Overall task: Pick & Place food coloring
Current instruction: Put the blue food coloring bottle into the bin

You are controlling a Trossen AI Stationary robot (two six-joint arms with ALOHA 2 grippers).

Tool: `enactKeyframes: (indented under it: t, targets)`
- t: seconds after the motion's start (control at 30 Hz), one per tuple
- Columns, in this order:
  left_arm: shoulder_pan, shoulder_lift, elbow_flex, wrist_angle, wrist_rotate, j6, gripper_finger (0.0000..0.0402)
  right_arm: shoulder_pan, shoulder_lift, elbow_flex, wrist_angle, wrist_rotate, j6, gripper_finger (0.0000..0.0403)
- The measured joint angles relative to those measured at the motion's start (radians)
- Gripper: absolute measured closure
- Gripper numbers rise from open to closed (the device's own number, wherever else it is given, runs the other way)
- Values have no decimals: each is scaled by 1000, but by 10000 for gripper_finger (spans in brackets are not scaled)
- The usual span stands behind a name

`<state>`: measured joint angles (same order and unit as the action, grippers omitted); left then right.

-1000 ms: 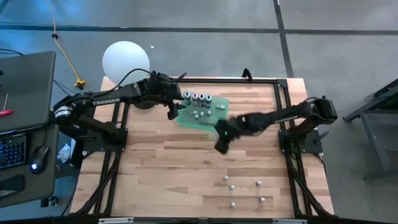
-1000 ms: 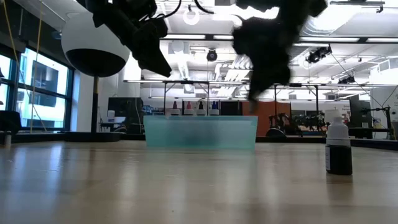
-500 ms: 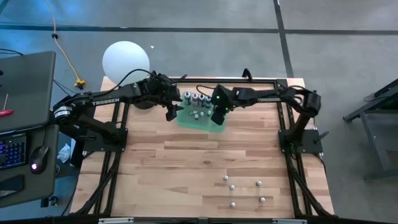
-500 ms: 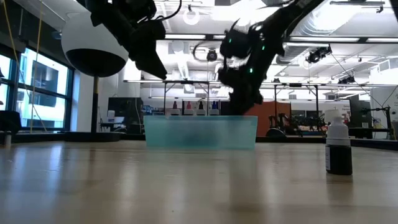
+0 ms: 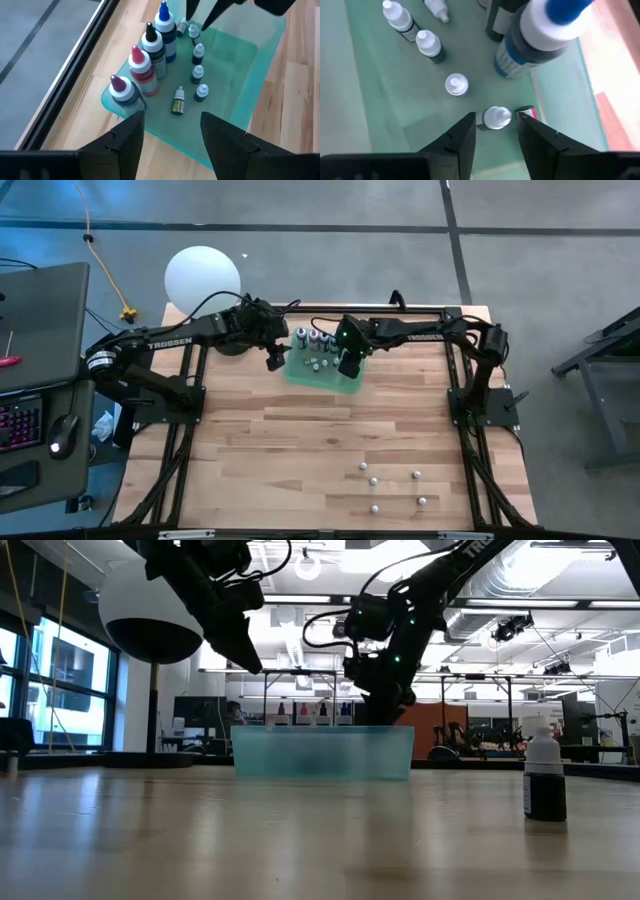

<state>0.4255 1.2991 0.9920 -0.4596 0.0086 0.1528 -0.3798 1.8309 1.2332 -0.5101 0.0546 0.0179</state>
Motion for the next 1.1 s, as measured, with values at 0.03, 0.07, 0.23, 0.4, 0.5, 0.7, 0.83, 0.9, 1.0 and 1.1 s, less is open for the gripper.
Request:
enactKeyframes:
  t: [0.03, 0.07, 0.23, 0.4, 0.5, 0.7, 0.83, 0.9, 1.0, 1.1]
  targets:
    - [0, 0, 0, 0, 0, 0, 209, 1, 0, 19, -29, 0, 3, 261]
    - [0, 0, 0, 0, 3, 0, 209, 6, -1, 42, -61, -1, 4, 257]
    - [0, -1, -43, 46, 112, -4, 209, 72, -5, 212, -302, -5, 6, 250]
    - [-1, -1, -128, 134, 156, -43, 209, 185, -6, 352, -537, -10, 59, 256]
    - [0, 0, -171, 183, 146, -64, 209, 255, -6, 417, -659, -12, 201, 261]
    - [0, 0, -181, 189, 132, -80, 209, 414, -7, 416, -847, -28, 430, 265]
    - [0, 0, -181, 189, 138, -84, 209, 535, -8, 323, -849, -89, 598, 266]
    - [0, -1, -181, 192, 139, -86, 209, 594, -8, 271, -831, -101, 696, 266]
    - [0, 0, -181, 213, 139, -89, 209, 668, -8, 216, -803, -152, 836, 266]
    - [0, 0, -181, 232, 139, -105, 209, 733, -9, 174, -765, -203, 950, 266]
